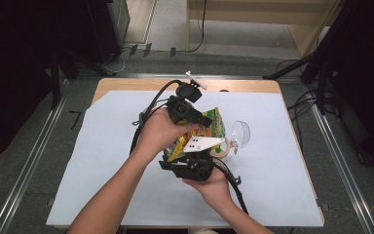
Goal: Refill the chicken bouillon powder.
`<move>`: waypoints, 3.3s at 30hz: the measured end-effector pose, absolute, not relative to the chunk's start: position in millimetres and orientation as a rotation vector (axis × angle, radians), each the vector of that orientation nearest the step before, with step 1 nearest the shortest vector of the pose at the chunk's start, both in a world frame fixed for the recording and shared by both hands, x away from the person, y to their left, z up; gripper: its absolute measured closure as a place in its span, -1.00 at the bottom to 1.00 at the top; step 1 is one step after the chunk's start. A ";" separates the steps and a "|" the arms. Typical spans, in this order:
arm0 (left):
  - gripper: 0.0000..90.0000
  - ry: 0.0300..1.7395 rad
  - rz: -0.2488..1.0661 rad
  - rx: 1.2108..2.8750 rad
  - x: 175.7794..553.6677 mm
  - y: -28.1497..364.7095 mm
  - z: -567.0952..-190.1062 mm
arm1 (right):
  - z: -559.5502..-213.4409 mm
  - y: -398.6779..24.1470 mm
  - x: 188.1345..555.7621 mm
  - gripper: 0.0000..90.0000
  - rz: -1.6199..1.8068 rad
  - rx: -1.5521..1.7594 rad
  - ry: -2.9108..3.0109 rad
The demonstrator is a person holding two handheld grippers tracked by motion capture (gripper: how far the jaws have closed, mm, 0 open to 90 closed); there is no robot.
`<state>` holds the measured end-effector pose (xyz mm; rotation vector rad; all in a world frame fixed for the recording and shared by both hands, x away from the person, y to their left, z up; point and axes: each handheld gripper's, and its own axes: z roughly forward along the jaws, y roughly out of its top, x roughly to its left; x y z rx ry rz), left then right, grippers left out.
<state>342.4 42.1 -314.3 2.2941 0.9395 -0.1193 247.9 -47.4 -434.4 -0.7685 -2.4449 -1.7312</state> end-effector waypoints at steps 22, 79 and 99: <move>0.75 0.941 -0.127 2.299 344.7 41.4 -314.9 | -433.3 -48.1 247.6 0.66 -1.740 -0.772 -2.433; 0.75 0.946 -0.134 2.303 349.4 39.0 -316.6 | -432.7 -50.5 251.3 0.63 -1.710 -0.770 -2.450; 0.75 0.948 -0.112 2.309 346.5 37.2 -317.5 | -435.8 -49.9 251.5 0.66 -1.722 -0.775 -2.454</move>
